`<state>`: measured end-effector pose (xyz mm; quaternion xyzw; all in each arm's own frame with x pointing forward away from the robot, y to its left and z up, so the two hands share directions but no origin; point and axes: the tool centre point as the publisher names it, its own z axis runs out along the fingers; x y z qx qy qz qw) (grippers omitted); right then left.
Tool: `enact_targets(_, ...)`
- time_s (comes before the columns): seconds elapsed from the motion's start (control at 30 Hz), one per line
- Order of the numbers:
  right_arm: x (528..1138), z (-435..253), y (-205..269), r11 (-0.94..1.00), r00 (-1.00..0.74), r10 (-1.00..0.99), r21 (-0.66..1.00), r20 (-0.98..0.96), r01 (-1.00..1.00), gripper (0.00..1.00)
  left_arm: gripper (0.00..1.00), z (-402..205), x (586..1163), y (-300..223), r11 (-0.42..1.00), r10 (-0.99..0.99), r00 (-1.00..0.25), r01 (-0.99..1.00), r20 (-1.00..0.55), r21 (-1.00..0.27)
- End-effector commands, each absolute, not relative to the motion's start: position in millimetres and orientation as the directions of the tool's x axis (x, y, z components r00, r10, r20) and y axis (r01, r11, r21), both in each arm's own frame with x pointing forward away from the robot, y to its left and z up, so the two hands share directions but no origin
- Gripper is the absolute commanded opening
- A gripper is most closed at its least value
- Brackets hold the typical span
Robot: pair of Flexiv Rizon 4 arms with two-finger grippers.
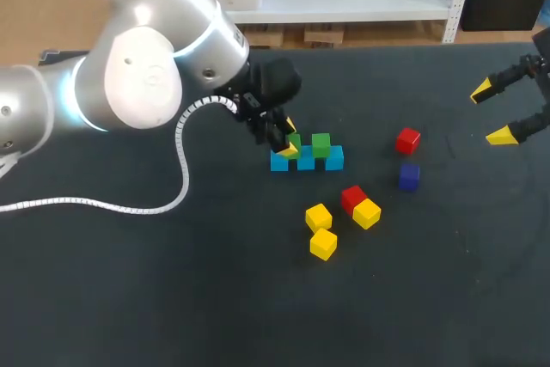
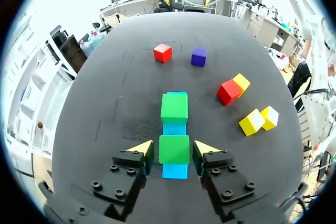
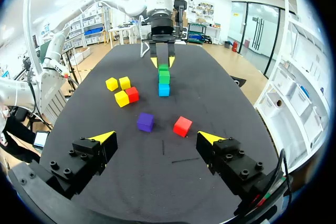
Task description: Place the blue cubes, place green cubes on the blue cubes, place the yellow cubes on the green cubes, then place the red cubes on the yellow cubes, and place purple cube on the red cubes.
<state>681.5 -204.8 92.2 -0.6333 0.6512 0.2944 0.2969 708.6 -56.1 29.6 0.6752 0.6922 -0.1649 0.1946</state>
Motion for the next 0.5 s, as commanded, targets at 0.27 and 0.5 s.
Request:
enact_targets(0.27, 681, 92, -205, 0.025, -0.021, -0.649, 0.006, -0.760, -1.000, 1.00, 1.00, 33, 710, -54, 0.023, 0.867, -0.008, 0.999, -0.498, 0.023)
enact_targets(0.5, 681, 92, -205, 0.025, -0.021, -0.649, 0.006, -0.760, -1.000, 1.00, 1.00, 43, 689, -30, 0.016, 0.849, 0.013, 0.999, -0.528, 0.052)
